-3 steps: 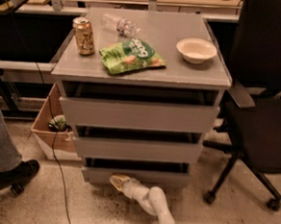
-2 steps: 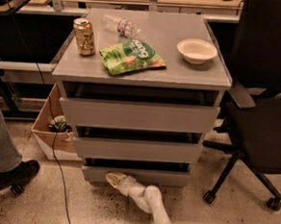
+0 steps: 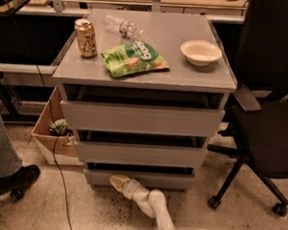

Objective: Close bottom drawer

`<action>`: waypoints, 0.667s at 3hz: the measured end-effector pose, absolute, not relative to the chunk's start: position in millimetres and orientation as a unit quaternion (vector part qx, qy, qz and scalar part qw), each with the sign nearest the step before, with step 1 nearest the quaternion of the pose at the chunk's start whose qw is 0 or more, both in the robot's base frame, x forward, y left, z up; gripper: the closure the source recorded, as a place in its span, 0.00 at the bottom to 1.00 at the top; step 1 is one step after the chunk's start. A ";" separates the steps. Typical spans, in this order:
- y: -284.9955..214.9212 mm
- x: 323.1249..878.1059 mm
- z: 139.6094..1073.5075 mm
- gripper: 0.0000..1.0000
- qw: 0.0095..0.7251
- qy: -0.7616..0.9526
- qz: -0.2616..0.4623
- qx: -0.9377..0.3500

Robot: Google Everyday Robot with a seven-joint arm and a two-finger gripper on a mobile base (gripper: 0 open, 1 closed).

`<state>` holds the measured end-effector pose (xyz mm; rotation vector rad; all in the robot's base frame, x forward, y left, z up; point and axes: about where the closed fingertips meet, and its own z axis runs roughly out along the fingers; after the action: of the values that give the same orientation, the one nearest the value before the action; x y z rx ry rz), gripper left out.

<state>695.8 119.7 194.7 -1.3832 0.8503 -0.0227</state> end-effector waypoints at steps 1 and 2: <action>119.9 694.1 194.6 1.00 0.688 0.380 -0.010 -0.618; 103.4 690.1 185.7 1.00 0.667 0.397 0.009 -0.630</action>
Offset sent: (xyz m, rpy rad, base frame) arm -0.0490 -0.1268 -0.0428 -0.2000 0.4412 0.0911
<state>690.1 103.4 185.7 -1.4224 0.8956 0.0198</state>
